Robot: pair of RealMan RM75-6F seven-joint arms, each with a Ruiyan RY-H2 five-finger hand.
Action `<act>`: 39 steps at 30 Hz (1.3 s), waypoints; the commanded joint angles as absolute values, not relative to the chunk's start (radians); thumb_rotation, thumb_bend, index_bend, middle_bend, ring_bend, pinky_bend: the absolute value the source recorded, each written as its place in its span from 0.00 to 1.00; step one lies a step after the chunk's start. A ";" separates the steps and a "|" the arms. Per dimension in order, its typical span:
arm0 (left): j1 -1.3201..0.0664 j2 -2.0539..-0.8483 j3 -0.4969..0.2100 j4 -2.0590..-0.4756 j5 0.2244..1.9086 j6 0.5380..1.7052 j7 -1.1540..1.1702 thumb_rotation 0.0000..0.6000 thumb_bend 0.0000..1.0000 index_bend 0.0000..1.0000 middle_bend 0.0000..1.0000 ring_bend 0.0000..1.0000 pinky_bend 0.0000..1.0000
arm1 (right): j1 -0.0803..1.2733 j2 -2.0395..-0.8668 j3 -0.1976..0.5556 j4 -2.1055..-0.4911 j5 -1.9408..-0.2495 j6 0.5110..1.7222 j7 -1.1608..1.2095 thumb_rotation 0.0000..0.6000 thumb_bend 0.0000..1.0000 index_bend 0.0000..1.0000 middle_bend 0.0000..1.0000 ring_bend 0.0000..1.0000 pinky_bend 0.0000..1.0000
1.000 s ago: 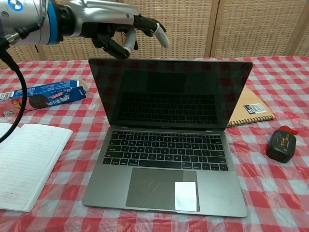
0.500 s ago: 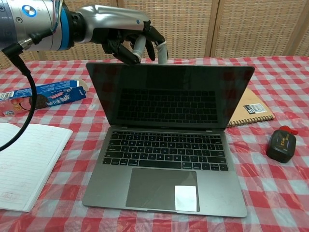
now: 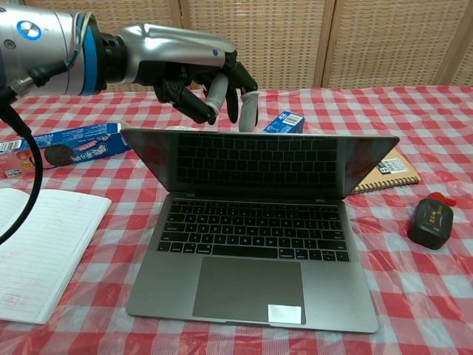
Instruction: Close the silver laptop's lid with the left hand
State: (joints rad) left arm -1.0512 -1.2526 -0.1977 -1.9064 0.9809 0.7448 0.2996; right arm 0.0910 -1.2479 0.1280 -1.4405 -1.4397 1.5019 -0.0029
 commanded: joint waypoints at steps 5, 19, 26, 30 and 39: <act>-1.043 -1.263 -0.151 -1.913 0.989 0.747 0.304 1.00 1.00 0.53 0.33 0.33 0.39 | 0.089 -1.244 0.127 -1.446 -1.444 1.507 -0.001 1.00 0.59 0.02 0.00 0.00 0.00; -1.012 -1.317 -0.062 -1.892 1.045 0.745 0.305 1.00 1.00 0.53 0.33 0.33 0.39 | 0.088 -1.241 0.126 -1.455 -1.444 1.509 -0.009 1.00 0.60 0.02 0.00 0.00 0.00; -1.003 -1.341 -0.034 -1.894 1.074 0.740 0.308 1.00 1.00 0.53 0.33 0.33 0.39 | 0.088 -1.241 0.127 -1.457 -1.441 1.508 -0.008 1.00 0.60 0.02 0.00 0.00 0.00; -1.000 -1.359 -0.016 -1.889 1.085 0.740 0.322 1.00 1.00 0.53 0.33 0.33 0.39 | 0.086 -1.238 0.128 -1.458 -1.439 1.509 -0.002 1.00 0.60 0.02 0.00 0.00 0.00; -0.997 -1.430 0.030 -1.850 1.058 0.748 0.391 1.00 1.00 0.53 0.33 0.33 0.39 | 0.082 -1.233 0.132 -1.463 -1.435 1.517 0.004 1.00 0.60 0.02 0.00 0.00 0.00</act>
